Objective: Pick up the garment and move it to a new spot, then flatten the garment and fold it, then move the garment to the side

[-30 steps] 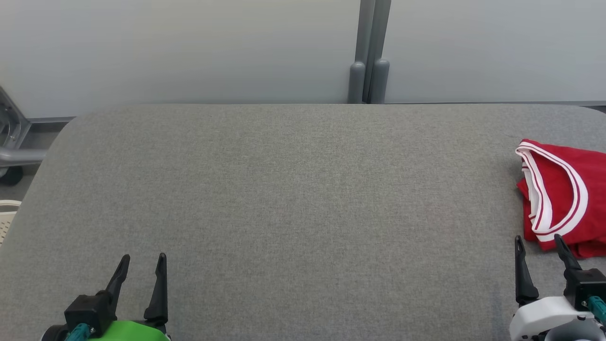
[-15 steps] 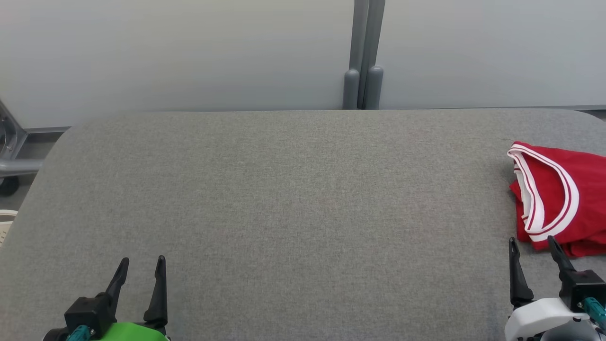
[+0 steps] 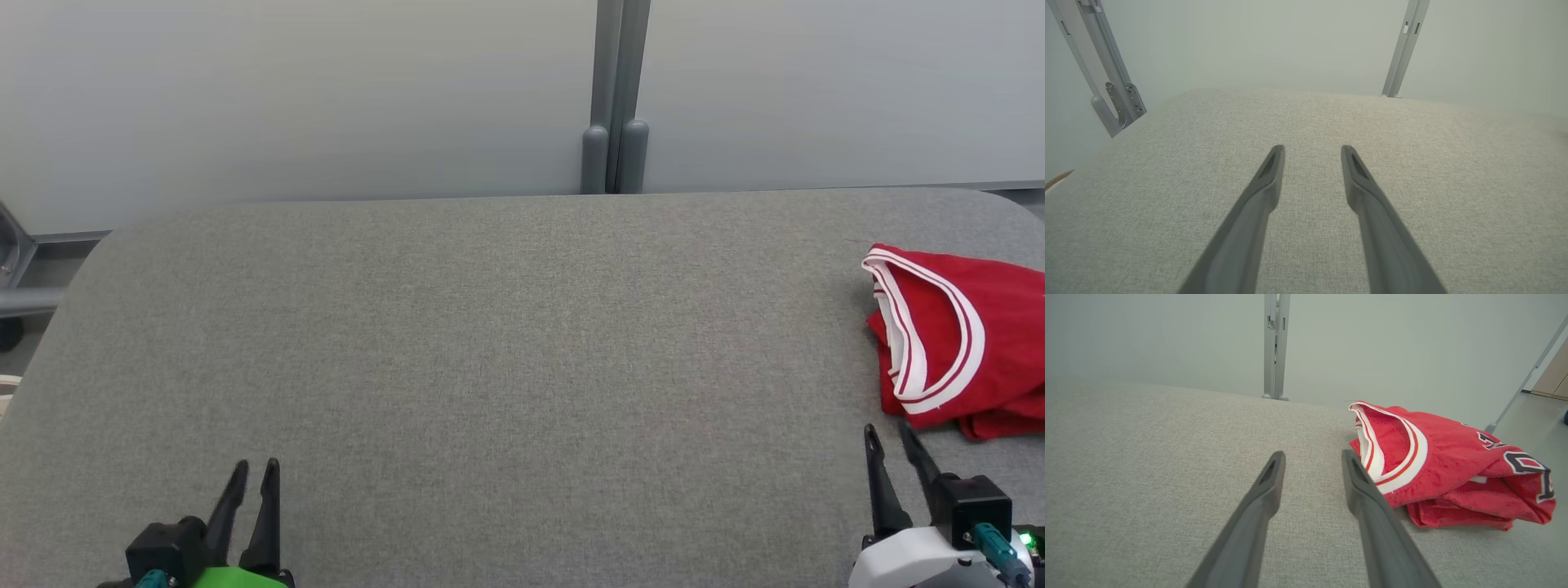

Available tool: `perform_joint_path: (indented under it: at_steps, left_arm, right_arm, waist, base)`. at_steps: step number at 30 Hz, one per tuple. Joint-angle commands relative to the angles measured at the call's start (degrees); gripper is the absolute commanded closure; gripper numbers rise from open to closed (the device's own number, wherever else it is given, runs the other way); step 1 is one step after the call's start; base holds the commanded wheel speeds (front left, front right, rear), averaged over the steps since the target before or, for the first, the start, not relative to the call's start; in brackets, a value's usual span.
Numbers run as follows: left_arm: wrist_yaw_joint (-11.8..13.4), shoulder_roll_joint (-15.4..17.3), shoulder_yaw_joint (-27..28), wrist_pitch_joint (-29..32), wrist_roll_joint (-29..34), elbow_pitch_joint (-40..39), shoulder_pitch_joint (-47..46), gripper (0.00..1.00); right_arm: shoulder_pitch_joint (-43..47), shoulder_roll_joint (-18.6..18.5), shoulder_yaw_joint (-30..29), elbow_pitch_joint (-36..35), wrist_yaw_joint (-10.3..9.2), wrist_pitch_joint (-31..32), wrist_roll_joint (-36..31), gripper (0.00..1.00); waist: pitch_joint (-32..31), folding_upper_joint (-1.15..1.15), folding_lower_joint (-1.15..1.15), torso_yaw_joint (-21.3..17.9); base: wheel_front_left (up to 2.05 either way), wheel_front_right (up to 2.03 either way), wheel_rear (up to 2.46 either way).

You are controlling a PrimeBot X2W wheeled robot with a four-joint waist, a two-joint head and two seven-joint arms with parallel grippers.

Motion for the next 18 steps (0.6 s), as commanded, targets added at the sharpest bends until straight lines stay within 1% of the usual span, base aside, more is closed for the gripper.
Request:
perform_joint_path:
  at_steps: [1, 4, 8, 18]
  left_arm:
    - [0.0, -0.12, -0.01, 0.1, -0.18, 0.21, 0.07, 1.0]
    - [0.0, -0.58, -0.11, 0.28, -0.75, 1.51, 0.67, 1.0]
    - [-0.01, -0.93, 0.68, 1.55, -4.94, 1.11, 0.2, 1.0]
    - [-0.02, -1.75, 2.33, 4.33, -14.64, -0.04, -0.77, 1.0]
  right_arm:
    - [-0.09, 0.09, -0.11, 0.4, 0.0, 0.09, 0.17, 1.0]
    - [0.08, 0.43, -0.2, 2.03, 0.0, 0.48, 0.77, 1.0]
    - [-1.06, 0.37, -0.54, 2.59, 0.0, 2.26, 6.13, 1.0]
    - [-1.92, 0.22, 0.86, 1.88, -0.01, 4.4, 19.18, 1.0]
  waist:
    - [0.0, 0.0, 0.0, 0.0]
    - [0.02, 0.0, 0.0, -0.02]
    - [0.11, 0.02, 0.0, -0.12]
    - [0.34, 0.05, 0.0, -0.37]
  base:
    - [0.0, 0.0, 0.0]
    - [0.0, 0.0, 0.0]
    - [0.0, 0.0, 0.0]
    - [0.0, 0.0, 0.0]
